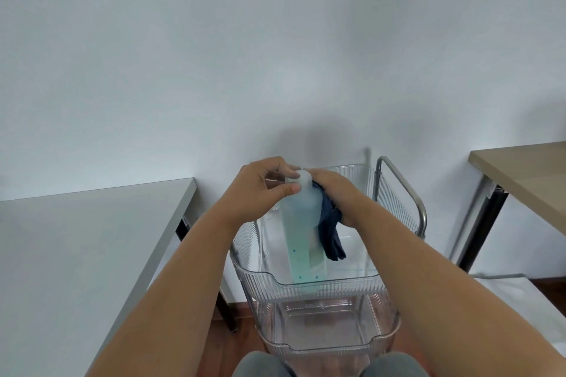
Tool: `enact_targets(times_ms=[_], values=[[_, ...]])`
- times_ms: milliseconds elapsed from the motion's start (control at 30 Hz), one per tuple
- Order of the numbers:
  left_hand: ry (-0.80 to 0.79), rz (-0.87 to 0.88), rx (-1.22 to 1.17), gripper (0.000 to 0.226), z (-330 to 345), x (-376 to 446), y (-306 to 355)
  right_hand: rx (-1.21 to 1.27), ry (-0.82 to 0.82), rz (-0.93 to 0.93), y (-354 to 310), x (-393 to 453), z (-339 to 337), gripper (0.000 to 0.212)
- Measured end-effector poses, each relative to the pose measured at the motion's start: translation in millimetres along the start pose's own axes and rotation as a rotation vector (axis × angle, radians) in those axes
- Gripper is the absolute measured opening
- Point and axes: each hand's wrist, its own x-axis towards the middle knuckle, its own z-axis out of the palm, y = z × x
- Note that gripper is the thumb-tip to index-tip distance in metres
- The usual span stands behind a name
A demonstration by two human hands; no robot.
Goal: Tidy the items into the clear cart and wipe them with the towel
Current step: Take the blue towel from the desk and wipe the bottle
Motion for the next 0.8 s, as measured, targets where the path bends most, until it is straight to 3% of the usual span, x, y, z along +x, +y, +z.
enact_targets(times_ms=[67,133,200,267,367,467,533,667,733,800], values=[[-0.036,-0.01,0.038,0.018,-3.4,-1.5,0.4,0.052,0.116,-0.005,11.2,-0.1,-1.2,0.028],[-0.033,0.01,0.225,0.024,-7.3,-4.3,1.1,0.04,0.321,-0.059,27.8,-6.4,5.4,0.027],[-0.018,0.021,0.344,0.033,-9.1,-6.8,1.3,0.051,0.501,-0.169,50.9,-18.7,18.1,0.028],[0.019,-0.009,0.336,0.03,-6.8,-9.2,1.2,0.099,0.58,-0.271,68.5,-32.8,35.5,0.027],[0.116,-0.036,0.331,0.015,-1.2,-10.3,0.3,0.057,0.565,-0.381,66.5,-34.4,53.8,0.024],[0.175,-0.025,0.32,0.017,1.6,-8.9,-2.8,-0.212,0.553,-0.404,37.5,-14.0,52.1,0.024],[0.16,-0.016,0.263,0.017,-1.4,-8.2,-3.6,-0.324,0.465,-0.31,19.4,2.7,42.2,0.025],[0.083,-0.008,0.146,0.02,-5.8,-7.9,-6.5,-0.073,0.171,0.085,-1.1,16.4,20.6,0.02],[0.047,-0.016,0.107,0.019,-7.0,-7.1,-7.7,-0.008,0.167,0.217,1.3,13.2,18.4,0.02],[0.037,-0.025,0.128,0.021,-11.0,-6.0,-8.8,0.059,0.244,0.22,18.6,8.5,19.3,0.017]])
